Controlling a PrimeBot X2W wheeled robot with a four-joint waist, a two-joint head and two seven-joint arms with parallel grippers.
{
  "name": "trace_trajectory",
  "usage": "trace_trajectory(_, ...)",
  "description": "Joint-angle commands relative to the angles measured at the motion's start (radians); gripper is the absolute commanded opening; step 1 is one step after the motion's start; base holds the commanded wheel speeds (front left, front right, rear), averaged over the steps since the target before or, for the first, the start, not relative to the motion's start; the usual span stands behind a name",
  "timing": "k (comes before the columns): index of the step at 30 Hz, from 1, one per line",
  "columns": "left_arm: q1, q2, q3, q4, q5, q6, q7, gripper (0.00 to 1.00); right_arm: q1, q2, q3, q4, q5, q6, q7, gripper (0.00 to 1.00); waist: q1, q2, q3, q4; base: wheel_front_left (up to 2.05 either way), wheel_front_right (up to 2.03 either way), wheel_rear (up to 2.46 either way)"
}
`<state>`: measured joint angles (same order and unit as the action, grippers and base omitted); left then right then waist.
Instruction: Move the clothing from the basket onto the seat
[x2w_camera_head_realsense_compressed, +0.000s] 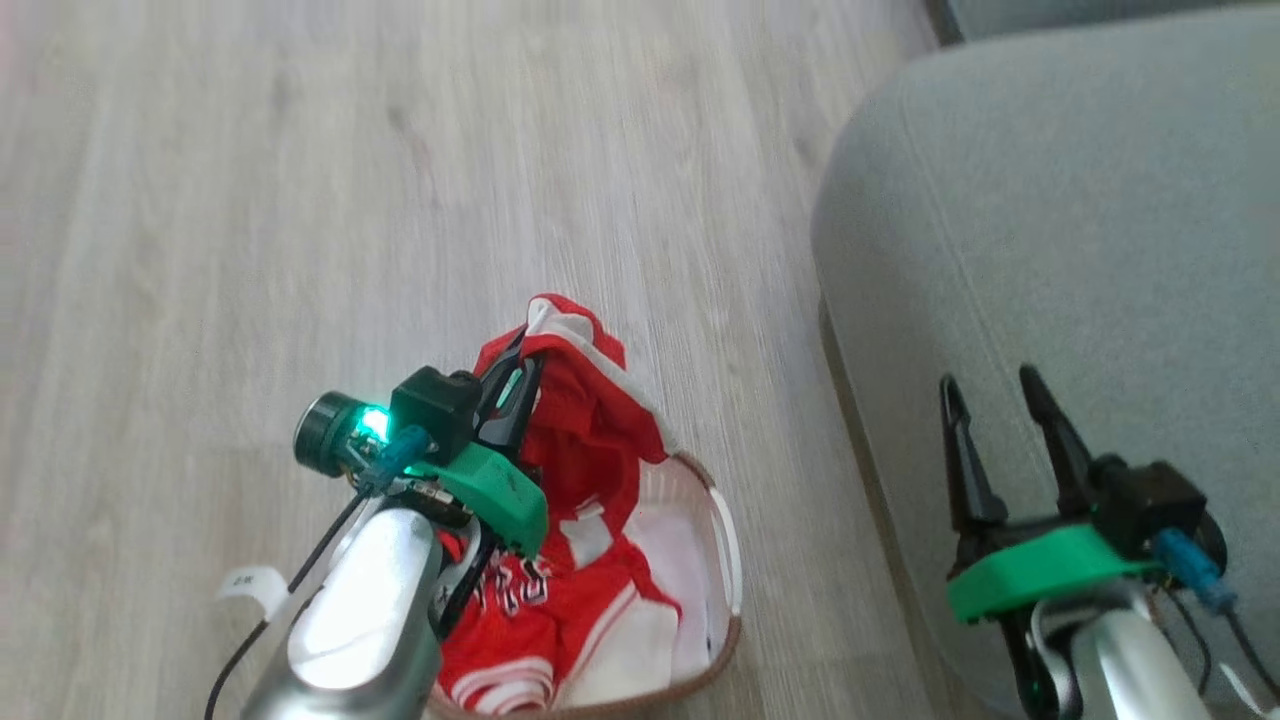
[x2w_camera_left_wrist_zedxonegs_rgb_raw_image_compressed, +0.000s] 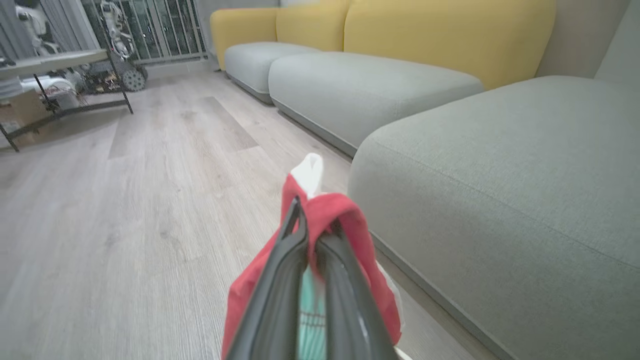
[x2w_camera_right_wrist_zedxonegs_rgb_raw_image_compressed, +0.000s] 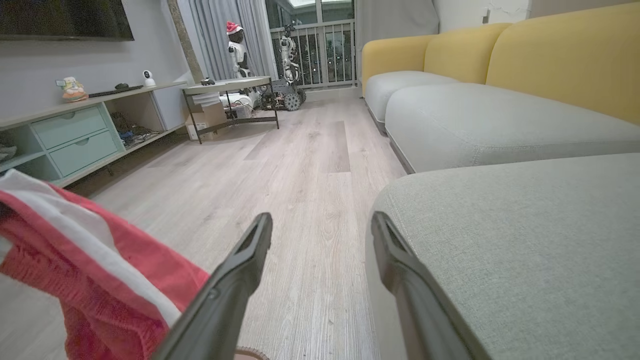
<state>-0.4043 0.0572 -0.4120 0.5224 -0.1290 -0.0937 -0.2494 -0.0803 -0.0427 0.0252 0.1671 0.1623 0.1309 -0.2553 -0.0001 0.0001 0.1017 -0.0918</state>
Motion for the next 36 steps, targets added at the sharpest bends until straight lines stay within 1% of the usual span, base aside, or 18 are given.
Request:
trace_trajectory(1, -0.038, 0.016, 0.029, -0.04, -0.01, -0.004, -0.012, 0.0, -0.004, -0.008, 0.023, -0.023, 0.0, 0.0, -0.006, 1.0, 0.0001, -0.0001, -0.091, 0.025, 0.0, 0.0, 0.0)
trace_trajectory(5, -0.074, 0.02, 0.031, -0.053, -0.02, -0.008, -0.012, 0.0, 0.013, -0.008, 0.031, -0.015, -0.003, 0.0, -0.006, 1.0, 0.0001, -0.0001, -0.123, 0.034, 0.0, 0.0, 0.0)
trace_trajectory(8, -0.105, 0.021, 0.034, -0.056, -0.025, -0.01, -0.012, 0.0, 0.011, -0.008, 0.062, -0.005, -0.006, 0.0, -0.006, 1.0, 0.0001, -0.0001, -0.142, 0.037, 0.0, 0.0, 0.0)
trace_trajectory(17, -0.206, 0.01, -0.006, -0.069, -0.039, -0.018, 0.006, 0.0, -0.049, -0.008, 0.238, 0.047, -0.003, 0.0, -0.006, 1.0, 0.0001, -0.0001, -0.189, 0.06, 0.0, 0.0, 0.0)
trace_trajectory(18, -0.206, 0.01, -0.006, -0.069, -0.039, -0.018, 0.006, 0.0, -0.049, -0.008, 0.238, 0.047, -0.003, 0.0, -0.006, 1.0, 0.0001, -0.0001, -0.189, 0.06, 0.0, 0.0, 0.0)
trace_trajectory(22, -0.23, 0.003, -0.031, -0.078, -0.051, -0.019, 0.014, 0.0, -0.102, -0.008, 0.32, 0.078, 0.006, 0.0, -0.006, 1.0, 0.0001, -0.0001, -0.203, 0.074, 0.0, 0.0, 0.0)
trace_trajectory(28, -0.264, -0.003, -0.079, -0.083, -0.068, -0.014, 0.033, 0.0, -0.198, -0.008, 0.379, 0.155, -0.001, 0.0, -0.006, 1.0, 0.0001, -0.0001, -0.212, 0.097, 0.0, 0.0, 0.0)
trace_trajectory(36, -0.295, -0.007, -0.165, -0.08, -0.115, -0.006, 0.049, 0.0, -0.304, -0.008, 0.485, 0.3, 0.015, 0.0, -0.006, 1.0, 0.0001, -0.0001, -0.222, 0.129, 0.0, 0.0, 0.0)
